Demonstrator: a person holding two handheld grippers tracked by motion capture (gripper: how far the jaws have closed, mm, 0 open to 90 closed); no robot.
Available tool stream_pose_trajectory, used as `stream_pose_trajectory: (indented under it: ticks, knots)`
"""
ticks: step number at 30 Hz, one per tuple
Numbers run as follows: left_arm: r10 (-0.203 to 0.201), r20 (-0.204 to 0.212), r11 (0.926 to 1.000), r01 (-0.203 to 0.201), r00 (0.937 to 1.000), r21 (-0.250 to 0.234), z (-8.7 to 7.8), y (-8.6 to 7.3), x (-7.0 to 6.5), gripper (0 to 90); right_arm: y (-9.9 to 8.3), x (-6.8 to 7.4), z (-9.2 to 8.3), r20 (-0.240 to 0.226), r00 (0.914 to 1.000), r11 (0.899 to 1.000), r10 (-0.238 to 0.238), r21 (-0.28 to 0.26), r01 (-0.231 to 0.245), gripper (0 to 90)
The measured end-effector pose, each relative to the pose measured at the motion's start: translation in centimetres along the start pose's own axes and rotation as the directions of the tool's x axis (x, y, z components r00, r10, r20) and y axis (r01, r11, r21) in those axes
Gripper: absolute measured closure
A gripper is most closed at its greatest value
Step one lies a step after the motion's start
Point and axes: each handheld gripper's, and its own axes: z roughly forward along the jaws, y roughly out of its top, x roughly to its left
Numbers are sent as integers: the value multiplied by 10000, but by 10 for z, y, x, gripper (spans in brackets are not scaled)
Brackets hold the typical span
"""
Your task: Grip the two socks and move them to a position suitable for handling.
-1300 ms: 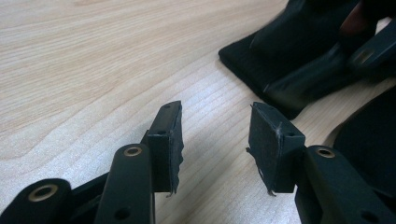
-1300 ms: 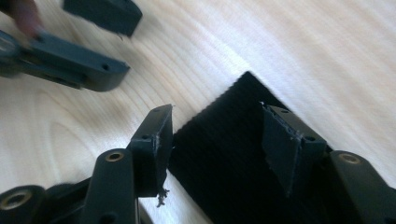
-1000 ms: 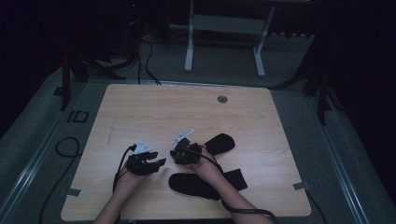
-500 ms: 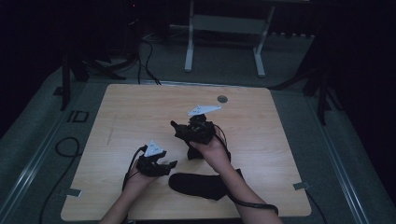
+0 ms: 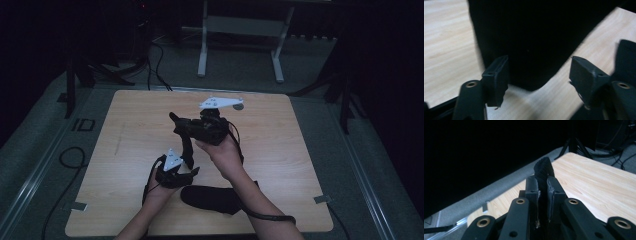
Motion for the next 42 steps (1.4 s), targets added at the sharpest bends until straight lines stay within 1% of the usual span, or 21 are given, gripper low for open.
stream_pose_trajectory:
  ticks: [2, 4, 9, 10, 12, 13, 15, 17, 19, 21, 24, 26, 27, 28, 30, 31, 33, 37, 38, 40, 42]
  knots:
    - [-163, -371, 9999, 161, 9992, -56, 2, 2, 0, 324, 5, 4, -2, -9, 10000, 9999, -28, -143, 28, 812]
    - [-261, -401, 9995, 253, 9989, -200, 3, 4, 1, 335, 8, 7, -4, -81, 10000, 9996, -14, -276, 12, 811]
    - [-64, -568, 9996, 48, 9984, -292, 4, 9, -1, 415, 11, 8, -8, -3, 10000, 9992, -41, -401, 41, 811]
    - [16, -710, 9996, -35, 9975, -276, 3, 9, -1, 474, 11, 7, -8, 22, 10000, 9991, -36, -418, 37, 811]
    - [119, -890, 9996, -142, 9960, -248, 2, 7, -1, 504, 10, 6, -9, 81, 10000, 9991, -1, -421, 4, 811]
    - [214, -1076, 9996, -233, 9940, -167, 0, 7, 0, 730, 8, 0, -12, 152, 9997, 9989, 177, -443, -170, 811]
    - [125, -1152, 9999, -130, 9933, -37, -3, 6, 5, 868, 3, -6, -16, 330, 9991, 9989, 249, -393, -236, 811]
    - [191, -1339, 9998, -178, 9908, 109, -7, 4, 9, 875, -6, -16, -21, 533, 9983, 9995, 216, -260, -202, 811]
    - [284, -1712, 9995, -263, 9848, 148, -12, 3, 14, 876, -19, -31, -25, 735, 9960, 9987, 501, -160, -490, 810]
    - [470, -2176, 9988, -424, 9749, 257, -15, 2, 17, 876, -35, -48, -29, 800, 9933, 9965, 835, -19, -836, 810]
    - [946, -2303, 9939, -789, 9685, 764, -16, -1, 18, 874, -63, -72, -33, 1204, 9856, 9918, 1188, 323, -1235, 808]
    - [1388, -2058, 9841, -1116, 9687, 1383, -11, -3, 16, 871, -84, -90, -35, 1435, 9802, 9869, 1367, 654, -1472, 807]
    - [1735, -2034, 9757, -1400, 9636, 1688, -9, -4, 13, 869, -95, -98, -37, 1579, 9770, 9844, 1433, 791, -1571, 806]
    - [1900, -1809, 9678, -1530, 9650, 2000, -5, -6, 11, 855, -105, -107, -38, 1651, 9734, 9802, 1588, 914, -1755, 806]
    - [2054, -1478, 9609, -1707, 9675, 2179, 1, -8, 6, 840, -126, -123, -41, 1904, 9630, 9700, 1908, 1142, -2148, 805]
    - [2055, -1204, 9581, -1745, 9712, 2272, 4, -9, 4, 834, -136, -129, -42, 1976, 9589, 9648, 2035, 1263, -2308, 805]
    - [2226, -1005, 9511, -1934, 9697, 2408, 10, -9, -2, 819, -153, -140, -45, 2156, 9525, 9557, 2150, 1541, -2506, 803]
    - [2585, -326, 9228, -2368, 9655, 3040, 21, -7, -10, 811, -175, -157, -52, 2510, 9357, 9410, 2480, 1672, -2943, 797]
    - [2538, -220, 9239, -2356, 9670, 3016, 23, -6, -11, 806, -179, -160, -54, 2532, 9329, 9378, 2559, 1690, -3031, 791]
    - [2562, -18, 9190, -2430, 9666, 3106, 24, -4, -13, 804, -186, -165, -57, 2607, 9297, 9326, 2600, 1817, -3118, 763]
    - [2520, 98, 9191, -2425, 9677, 3106, 25, -3, -14, 804, -190, -169, -60, 2709, 9248, 9266, 2670, 1917, -3236, 684]
